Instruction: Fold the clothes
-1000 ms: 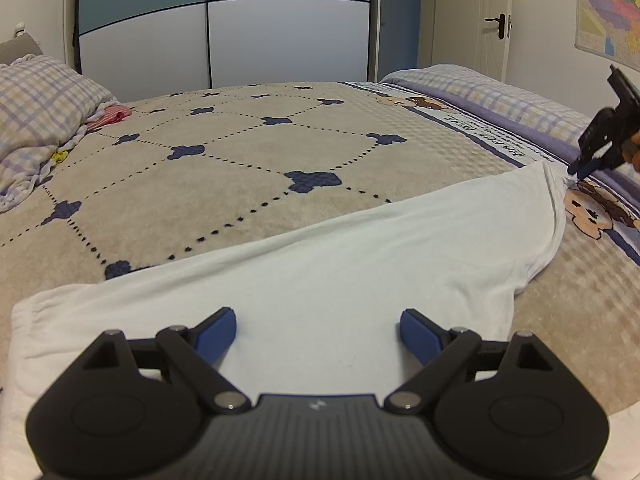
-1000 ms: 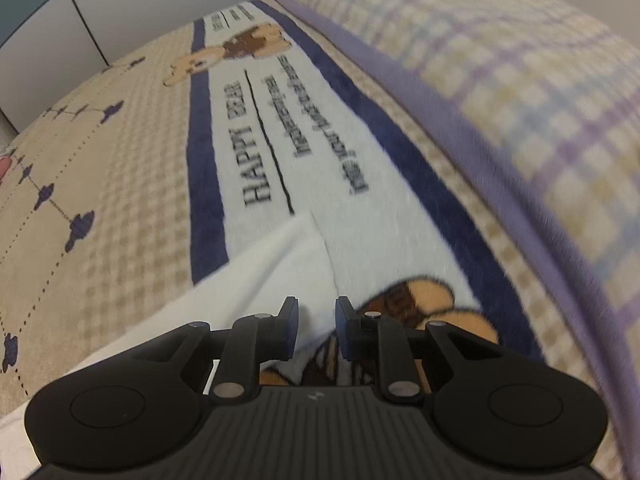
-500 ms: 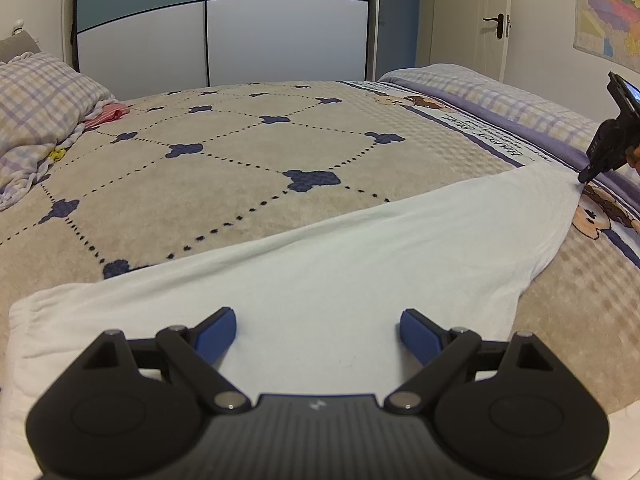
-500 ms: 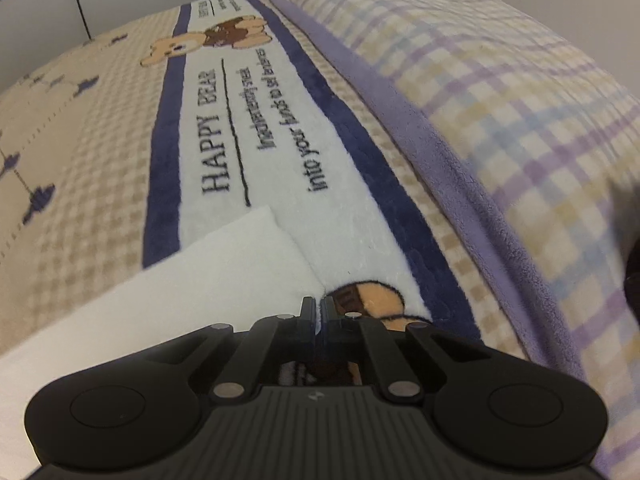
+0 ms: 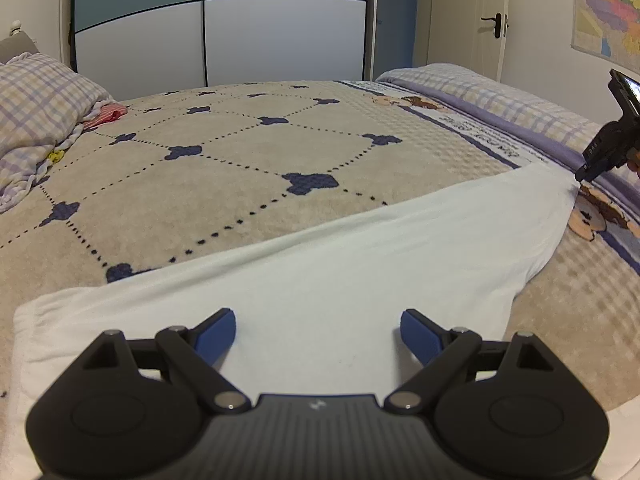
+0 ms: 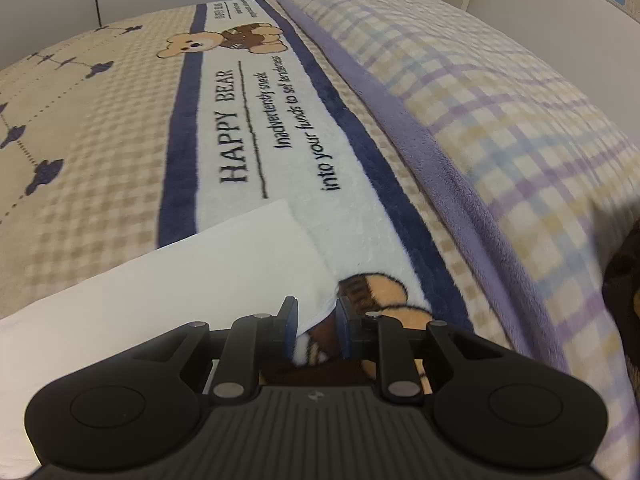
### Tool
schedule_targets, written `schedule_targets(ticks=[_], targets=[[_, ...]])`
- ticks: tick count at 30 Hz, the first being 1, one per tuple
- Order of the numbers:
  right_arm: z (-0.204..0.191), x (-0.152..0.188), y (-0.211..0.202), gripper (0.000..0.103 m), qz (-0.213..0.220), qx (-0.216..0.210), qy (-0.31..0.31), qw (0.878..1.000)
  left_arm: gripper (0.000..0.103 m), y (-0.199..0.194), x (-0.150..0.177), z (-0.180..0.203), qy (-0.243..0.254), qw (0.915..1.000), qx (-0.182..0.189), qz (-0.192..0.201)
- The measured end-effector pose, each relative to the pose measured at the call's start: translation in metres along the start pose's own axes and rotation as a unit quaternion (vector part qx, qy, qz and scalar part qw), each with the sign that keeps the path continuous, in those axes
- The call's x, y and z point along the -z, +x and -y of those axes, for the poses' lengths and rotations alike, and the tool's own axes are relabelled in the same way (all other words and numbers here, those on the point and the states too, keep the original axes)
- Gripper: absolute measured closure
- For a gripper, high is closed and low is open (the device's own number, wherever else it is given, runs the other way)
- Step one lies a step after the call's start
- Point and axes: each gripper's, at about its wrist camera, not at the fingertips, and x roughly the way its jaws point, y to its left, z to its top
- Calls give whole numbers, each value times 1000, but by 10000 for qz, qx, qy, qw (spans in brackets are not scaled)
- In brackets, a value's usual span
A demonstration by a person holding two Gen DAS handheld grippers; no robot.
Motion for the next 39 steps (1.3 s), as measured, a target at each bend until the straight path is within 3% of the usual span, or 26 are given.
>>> schedule_targets(ticks=[8,16,27,34,39], targets=[[-17,19,-48,73,246,-254,170,9992,12,-21,-13,-7,-193,9997,-127,46],[-38,44,-106,67,380,-613,328,9969,12,-43,-20,-8,-181,9994,-249,-158],[-74,85,-194,62,516,-790,325,9950,9,-80,-14,-11,-534,9980,-217,-265],[-108,120,-244,59,666,-885,173,9937,8,-116,-3,2,-175,9993,-324,-50],[-133,148,-273,57,764,-990,94,9921,8,-138,6,7,5,9999,-128,-16]])
